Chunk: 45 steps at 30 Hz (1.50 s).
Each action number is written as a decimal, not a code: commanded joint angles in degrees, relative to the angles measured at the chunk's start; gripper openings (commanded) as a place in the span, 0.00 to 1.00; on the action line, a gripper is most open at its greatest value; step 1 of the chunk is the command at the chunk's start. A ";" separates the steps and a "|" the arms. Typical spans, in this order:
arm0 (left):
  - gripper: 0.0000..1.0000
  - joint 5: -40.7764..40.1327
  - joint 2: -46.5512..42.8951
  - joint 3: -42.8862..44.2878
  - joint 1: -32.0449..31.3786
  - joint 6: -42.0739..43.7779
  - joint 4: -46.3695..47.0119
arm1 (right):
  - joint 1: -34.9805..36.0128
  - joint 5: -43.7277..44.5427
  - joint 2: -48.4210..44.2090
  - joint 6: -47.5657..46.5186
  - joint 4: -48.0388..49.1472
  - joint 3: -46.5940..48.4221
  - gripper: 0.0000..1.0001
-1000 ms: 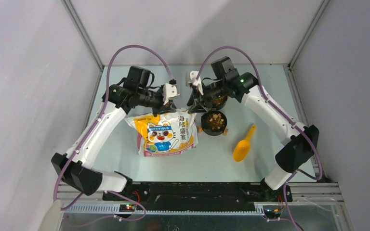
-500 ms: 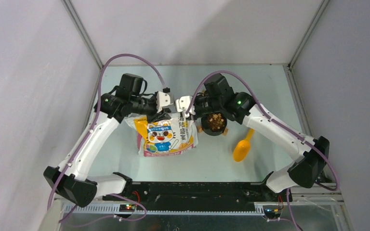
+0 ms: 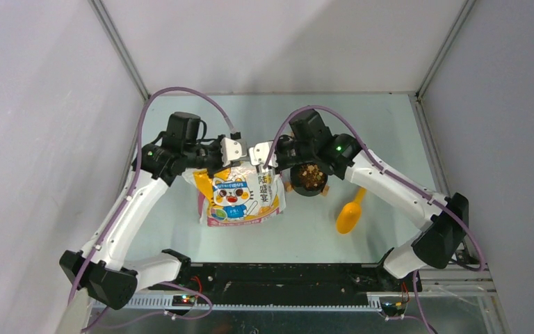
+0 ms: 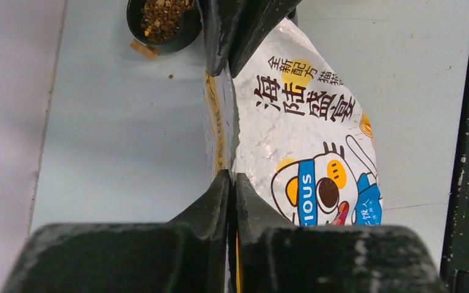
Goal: Serve the pet food
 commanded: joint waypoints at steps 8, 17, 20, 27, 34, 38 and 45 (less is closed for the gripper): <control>0.00 0.03 -0.20 1.39 1.53 -1.91 3.00 | -6.69 -14.55 5.76 8.74 -14.37 15.69 0.00; 0.00 14.66 5.73 5.70 7.99 -27.79 2.82 | -6.22 -16.99 4.88 13.56 -10.69 9.61 0.36; 0.00 16.37 5.48 3.49 8.46 -32.70 5.26 | -5.29 -14.95 4.57 13.92 -6.10 6.82 0.43; 0.00 19.55 7.23 4.31 9.22 -36.17 5.34 | -4.95 -12.94 6.32 18.54 -0.56 7.12 0.44; 0.00 20.33 7.83 5.35 9.57 -35.88 4.94 | -5.00 -14.68 8.74 21.91 -0.19 9.39 0.16; 0.00 20.66 8.49 6.05 9.99 -34.20 2.75 | -5.41 -14.87 9.60 23.08 -1.06 10.16 0.06; 0.00 19.87 8.25 5.19 10.73 -32.71 0.65 | -3.43 -10.65 7.29 15.47 -2.59 7.72 0.34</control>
